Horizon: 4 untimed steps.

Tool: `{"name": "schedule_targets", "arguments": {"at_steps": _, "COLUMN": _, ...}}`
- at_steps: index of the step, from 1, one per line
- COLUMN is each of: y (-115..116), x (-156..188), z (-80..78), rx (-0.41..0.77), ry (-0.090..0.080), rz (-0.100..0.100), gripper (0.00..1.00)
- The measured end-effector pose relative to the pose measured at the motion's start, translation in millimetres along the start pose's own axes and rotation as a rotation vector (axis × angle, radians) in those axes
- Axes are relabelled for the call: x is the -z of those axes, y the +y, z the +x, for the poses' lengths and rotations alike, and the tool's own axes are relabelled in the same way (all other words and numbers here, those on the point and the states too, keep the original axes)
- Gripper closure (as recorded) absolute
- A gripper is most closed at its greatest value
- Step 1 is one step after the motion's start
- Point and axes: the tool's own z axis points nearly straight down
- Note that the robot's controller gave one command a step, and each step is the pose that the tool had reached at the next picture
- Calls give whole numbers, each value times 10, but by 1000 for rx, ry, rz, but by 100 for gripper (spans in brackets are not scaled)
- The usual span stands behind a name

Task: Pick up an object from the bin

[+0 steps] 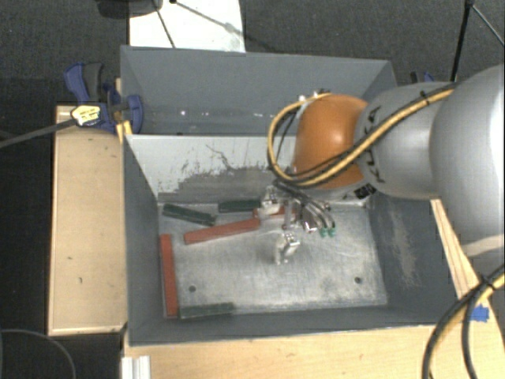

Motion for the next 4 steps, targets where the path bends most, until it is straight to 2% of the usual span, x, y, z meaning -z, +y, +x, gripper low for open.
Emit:
{"name": "schedule_targets", "arguments": {"at_steps": 1, "y": 177, "x": -23, "z": -68, "rx": 42, "ry": -3, "rz": 10, "gripper": 0}}
{"name": "schedule_targets", "arguments": {"at_steps": 2, "y": 599, "x": -41, "z": -209, "rx": -26, "ry": -30, "rz": -1, "gripper": 100}}
{"name": "schedule_targets", "arguments": {"at_steps": 3, "y": 614, "x": -51, "z": -151, "rx": -23, "ry": 0, "rz": -2, "gripper": 0}}
{"name": "schedule_targets", "arguments": {"at_steps": 4, "y": 614, "x": -51, "z": -152, "rx": -22, "ry": 0, "rz": -2, "gripper": 0}}
